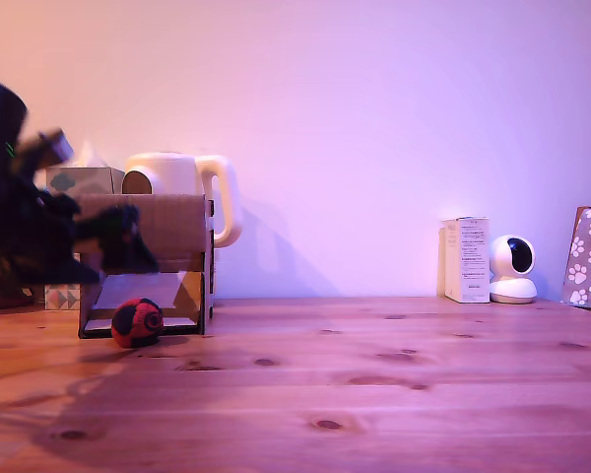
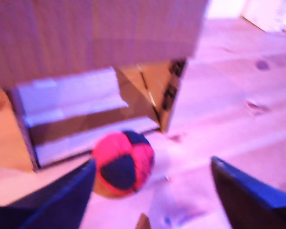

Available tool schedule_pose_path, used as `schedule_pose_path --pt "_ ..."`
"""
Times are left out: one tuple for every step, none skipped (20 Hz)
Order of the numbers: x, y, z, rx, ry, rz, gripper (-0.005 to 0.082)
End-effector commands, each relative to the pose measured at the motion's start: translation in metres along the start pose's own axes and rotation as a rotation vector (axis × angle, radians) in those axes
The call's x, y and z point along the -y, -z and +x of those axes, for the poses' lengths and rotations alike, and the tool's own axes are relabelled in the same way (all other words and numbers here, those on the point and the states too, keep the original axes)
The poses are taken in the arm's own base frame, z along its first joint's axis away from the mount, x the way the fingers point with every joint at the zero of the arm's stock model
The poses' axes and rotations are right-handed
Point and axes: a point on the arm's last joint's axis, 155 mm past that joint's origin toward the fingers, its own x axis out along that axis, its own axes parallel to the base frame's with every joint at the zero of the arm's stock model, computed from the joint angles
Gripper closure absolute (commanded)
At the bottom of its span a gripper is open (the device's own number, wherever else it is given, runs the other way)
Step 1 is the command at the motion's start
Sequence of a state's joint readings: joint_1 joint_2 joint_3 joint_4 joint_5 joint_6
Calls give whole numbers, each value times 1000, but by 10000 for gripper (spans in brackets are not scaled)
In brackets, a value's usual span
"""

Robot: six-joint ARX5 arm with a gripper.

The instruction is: Drop the footbag into the cardboard dice tower

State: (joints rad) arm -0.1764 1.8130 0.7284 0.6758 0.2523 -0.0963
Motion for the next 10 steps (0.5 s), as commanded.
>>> schedule_pose_path --pt "-2 14 9 -31 -1 -5 -15" --pt "-4 16 13 -36 -2 0 -15" --pt "-5 17 18 -40 -3 2 -15" --pt "-6 18 23 -43 -4 2 -15" --pt "-8 20 26 -47 -4 1 -15" --pt "-8 21 29 -50 -4 0 -15" --pt "-8 22 32 -53 -3 1 -15" --pt "-9 24 35 -56 -5 0 -15" --pt "-10 25 38 -61 -6 0 -15" --pt "-11 27 42 -67 -6 -2 -13"
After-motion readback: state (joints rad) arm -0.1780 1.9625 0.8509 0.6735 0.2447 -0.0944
